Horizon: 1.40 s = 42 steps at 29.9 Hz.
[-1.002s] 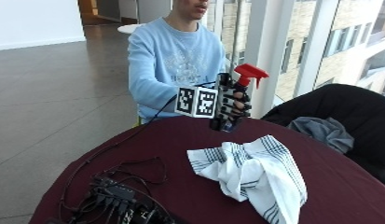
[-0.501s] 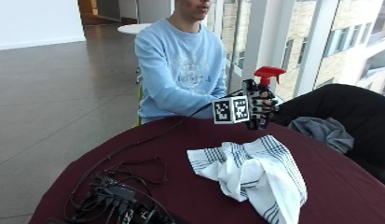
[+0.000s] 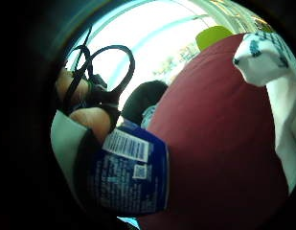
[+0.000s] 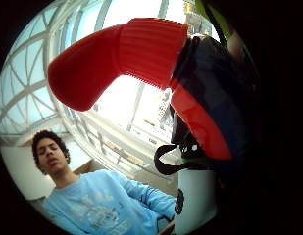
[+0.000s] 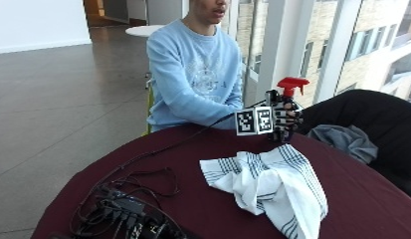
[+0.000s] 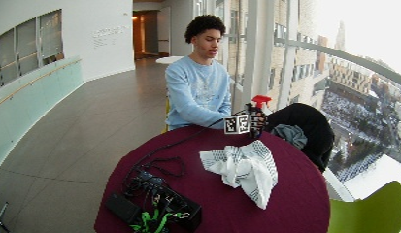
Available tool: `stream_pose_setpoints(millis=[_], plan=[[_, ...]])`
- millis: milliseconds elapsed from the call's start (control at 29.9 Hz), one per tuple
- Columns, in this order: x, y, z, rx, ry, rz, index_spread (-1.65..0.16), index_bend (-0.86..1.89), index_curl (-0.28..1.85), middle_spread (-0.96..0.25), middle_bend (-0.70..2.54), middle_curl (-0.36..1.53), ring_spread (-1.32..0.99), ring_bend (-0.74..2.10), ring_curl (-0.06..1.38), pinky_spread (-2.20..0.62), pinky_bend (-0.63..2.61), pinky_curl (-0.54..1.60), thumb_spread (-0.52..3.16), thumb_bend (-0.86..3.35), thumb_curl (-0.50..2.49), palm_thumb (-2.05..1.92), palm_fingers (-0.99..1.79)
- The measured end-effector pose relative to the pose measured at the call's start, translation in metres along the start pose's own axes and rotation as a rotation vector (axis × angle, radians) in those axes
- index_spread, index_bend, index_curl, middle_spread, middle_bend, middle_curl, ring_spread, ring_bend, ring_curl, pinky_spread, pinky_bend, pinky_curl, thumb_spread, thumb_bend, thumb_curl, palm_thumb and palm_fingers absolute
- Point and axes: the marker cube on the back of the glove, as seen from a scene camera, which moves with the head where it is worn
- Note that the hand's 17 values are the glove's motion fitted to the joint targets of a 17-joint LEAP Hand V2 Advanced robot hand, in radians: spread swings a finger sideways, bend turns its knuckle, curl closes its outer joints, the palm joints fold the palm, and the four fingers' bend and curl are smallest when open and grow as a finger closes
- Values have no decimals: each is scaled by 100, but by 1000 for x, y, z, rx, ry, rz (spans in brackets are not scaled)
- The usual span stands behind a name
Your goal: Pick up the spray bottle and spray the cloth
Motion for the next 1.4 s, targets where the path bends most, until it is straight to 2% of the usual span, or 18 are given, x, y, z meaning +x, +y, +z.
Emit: stream_pose_setpoints(millis=[200,267,368,535,668,1002,1203,1403], plan=[[-1,7,-12,-58,32,33,-21,12,30,-7,22,47,-1,43,38,13,28,38,109,-4,54,76,106],[-5,11,-25,-55,59,36,-23,6,28,-7,21,47,-1,42,38,15,29,38,111,-5,51,71,94],[-15,19,-56,-53,131,38,-24,6,27,-7,22,47,-2,43,39,16,31,39,112,-4,49,68,90],[-32,51,-123,-195,401,106,-25,10,26,-7,22,46,-1,42,37,17,28,37,114,-3,45,65,88],[-37,90,-180,-294,671,142,-29,14,28,-5,22,46,1,30,36,20,27,38,114,-4,42,61,69],[-45,170,-273,-271,991,221,-32,17,29,-4,19,44,3,17,30,23,26,36,115,-2,38,59,63],[-45,200,-311,-290,1165,186,-33,18,31,-4,19,43,4,17,28,24,25,36,115,-1,37,63,64],[-45,214,-338,-289,1223,209,-33,19,33,-4,19,42,3,17,27,24,22,35,117,-1,36,66,65]])
